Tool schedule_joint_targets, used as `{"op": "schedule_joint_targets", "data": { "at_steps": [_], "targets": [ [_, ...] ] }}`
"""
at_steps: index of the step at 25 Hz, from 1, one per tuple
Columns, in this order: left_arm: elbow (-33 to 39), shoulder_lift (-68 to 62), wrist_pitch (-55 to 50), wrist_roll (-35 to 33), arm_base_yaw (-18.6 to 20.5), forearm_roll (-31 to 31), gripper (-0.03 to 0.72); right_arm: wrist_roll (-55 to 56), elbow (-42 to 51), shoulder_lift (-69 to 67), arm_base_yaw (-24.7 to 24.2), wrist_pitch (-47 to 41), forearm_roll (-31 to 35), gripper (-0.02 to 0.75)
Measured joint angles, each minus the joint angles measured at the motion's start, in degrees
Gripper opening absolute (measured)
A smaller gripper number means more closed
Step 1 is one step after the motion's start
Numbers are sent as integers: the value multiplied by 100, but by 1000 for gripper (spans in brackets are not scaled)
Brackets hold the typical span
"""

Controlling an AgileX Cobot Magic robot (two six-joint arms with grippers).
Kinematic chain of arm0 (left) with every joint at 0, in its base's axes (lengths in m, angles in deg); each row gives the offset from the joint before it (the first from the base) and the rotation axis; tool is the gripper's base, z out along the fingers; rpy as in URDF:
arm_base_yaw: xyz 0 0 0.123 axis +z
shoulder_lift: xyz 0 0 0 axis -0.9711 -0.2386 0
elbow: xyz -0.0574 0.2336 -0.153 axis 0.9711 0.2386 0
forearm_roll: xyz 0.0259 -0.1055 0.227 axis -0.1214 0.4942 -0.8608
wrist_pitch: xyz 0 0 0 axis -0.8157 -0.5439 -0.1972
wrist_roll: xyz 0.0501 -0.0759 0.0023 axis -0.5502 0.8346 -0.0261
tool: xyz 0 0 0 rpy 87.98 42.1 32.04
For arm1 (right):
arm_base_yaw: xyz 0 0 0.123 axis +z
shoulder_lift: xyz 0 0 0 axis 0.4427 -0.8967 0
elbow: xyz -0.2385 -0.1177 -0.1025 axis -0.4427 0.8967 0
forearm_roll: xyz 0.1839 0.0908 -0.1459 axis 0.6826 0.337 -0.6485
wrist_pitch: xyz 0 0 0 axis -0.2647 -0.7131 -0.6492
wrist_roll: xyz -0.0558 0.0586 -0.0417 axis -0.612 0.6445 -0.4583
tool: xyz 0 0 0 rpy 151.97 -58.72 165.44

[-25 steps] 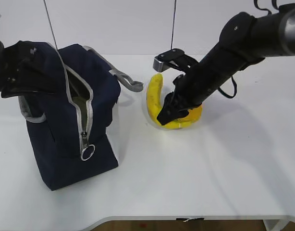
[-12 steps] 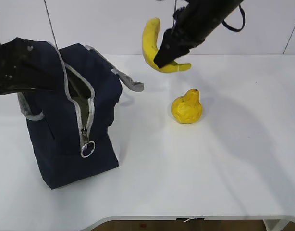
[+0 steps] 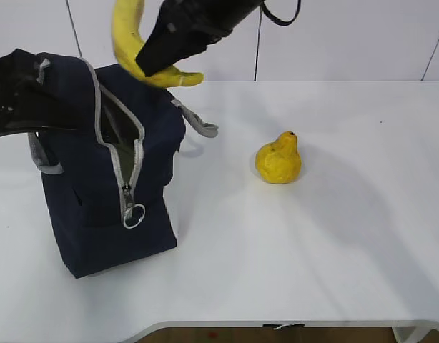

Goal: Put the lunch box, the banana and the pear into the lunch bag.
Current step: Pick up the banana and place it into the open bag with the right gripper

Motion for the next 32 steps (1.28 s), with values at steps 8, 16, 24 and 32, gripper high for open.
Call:
{"op": "schedule_joint_targets", "data": {
  "at_steps": [8,16,24,32],
  "targets": [
    [0,0,-65,-3,0,0,19,-173,-36,-174,663,218,-361,275],
    [0,0,-78,-12,0,-11,19,28,-36,-877,689,276,-681,282],
    [0,0,-78,-12,0,-20,19,31,-36,-1033,1043,150,-702,283],
    [0,0,-78,-12,0,-31,19,21,-65,-1066,1093,30,-775,283]
  ]
}}
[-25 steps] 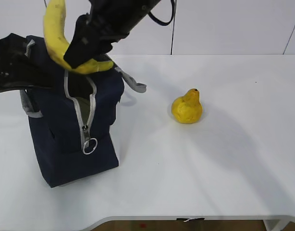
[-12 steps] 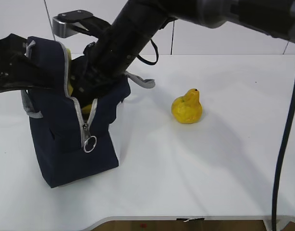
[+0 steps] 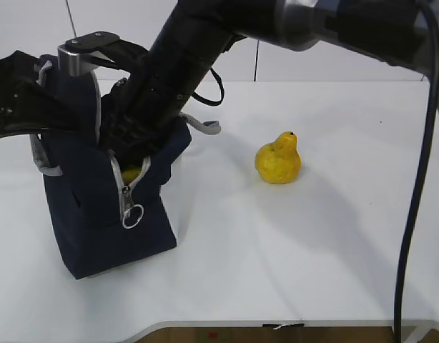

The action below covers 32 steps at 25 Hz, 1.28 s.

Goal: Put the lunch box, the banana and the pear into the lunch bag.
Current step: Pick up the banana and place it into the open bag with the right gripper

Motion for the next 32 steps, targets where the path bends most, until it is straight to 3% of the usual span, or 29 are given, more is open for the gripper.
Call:
{"op": "schedule_joint_targets", "data": {
  "at_steps": [13,26,29,32],
  "targets": [
    [0,4,0,-18,0,0,19,-247,-169,-19,0,-85,474,284],
    [0,4,0,-18,0,-34,19,-317,-192,-57,-10,-85,471,286],
    [0,4,0,-18,0,-34,19,-329,-192,-57,-10,-85,344,349],
    [0,4,-10,-31,0,-34,19,-338,-204,-57,-10,-75,300,521]
  ]
}}
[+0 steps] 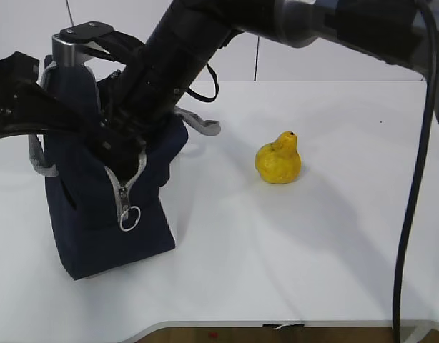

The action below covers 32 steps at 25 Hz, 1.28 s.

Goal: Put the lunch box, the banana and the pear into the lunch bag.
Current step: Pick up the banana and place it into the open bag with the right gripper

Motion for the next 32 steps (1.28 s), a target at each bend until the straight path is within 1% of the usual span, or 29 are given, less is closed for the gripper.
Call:
{"op": "schedule_joint_targets", "data": {
  "at_steps": [2,3,7,11,15,20,22,23,25,29,32],
  "targets": [
    [0,0,-2,0,0,0,19,0,0,0,0,23,-37,574],
    [0,0,-2,0,0,0,19,0,0,0,0,23,-68,581],
    [0,0,22,0,0,10,19,0,0,128,11,23,-397,570],
    [0,0,67,0,0,10,19,0,-9,554,11,-24,-933,565],
    [0,0,76,0,0,-46,19,226,-32,942,11,-83,-1660,564],
    [0,0,92,0,0,-70,19,1172,-42,1140,-30,-112,-3105,564],
    [0,0,102,0,0,-80,19,1555,-42,1196,-195,-126,-3339,564],
    [0,0,102,-3,0,-80,19,1722,-42,1219,-318,-125,-3322,564],
    [0,0,105,-3,0,-80,19,2006,-6,1233,-752,-125,-3107,564],
    [0,0,115,-3,0,-80,19,2296,349,1241,-1813,-125,-2258,564],
    [0,0,115,-3,0,-80,19,2306,767,1255,-2452,-125,-1779,564]
  ]
}}
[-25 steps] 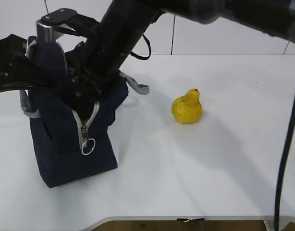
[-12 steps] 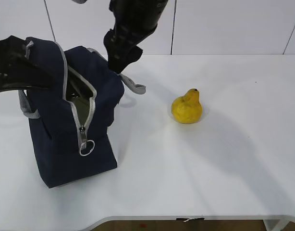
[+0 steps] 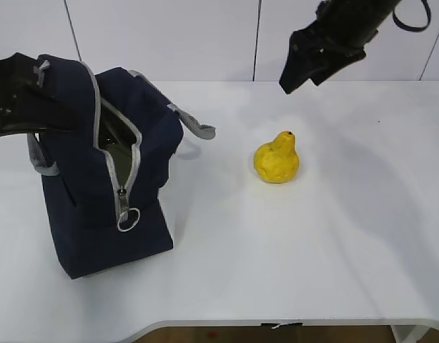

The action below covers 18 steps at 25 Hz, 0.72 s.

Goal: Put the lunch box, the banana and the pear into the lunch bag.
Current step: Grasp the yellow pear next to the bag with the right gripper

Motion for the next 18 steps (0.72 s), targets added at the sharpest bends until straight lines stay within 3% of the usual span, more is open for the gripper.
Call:
{"op": "schedule_joint_targets", "data": {
  "at_steps": [3,7,12,18],
  "targets": [
    [0,0,0,0,0,0,19,-141,444,13,-347,11,426,564],
    [0,0,0,0,0,0,19,-594,1011,17,-445,34,997,564],
    [0,0,0,0,0,0,19,-886,1715,27,-445,128,1050,561],
    [0,0,0,0,0,0,18,-1226,2043,27,-445,972,1168,561]
  ]
}}
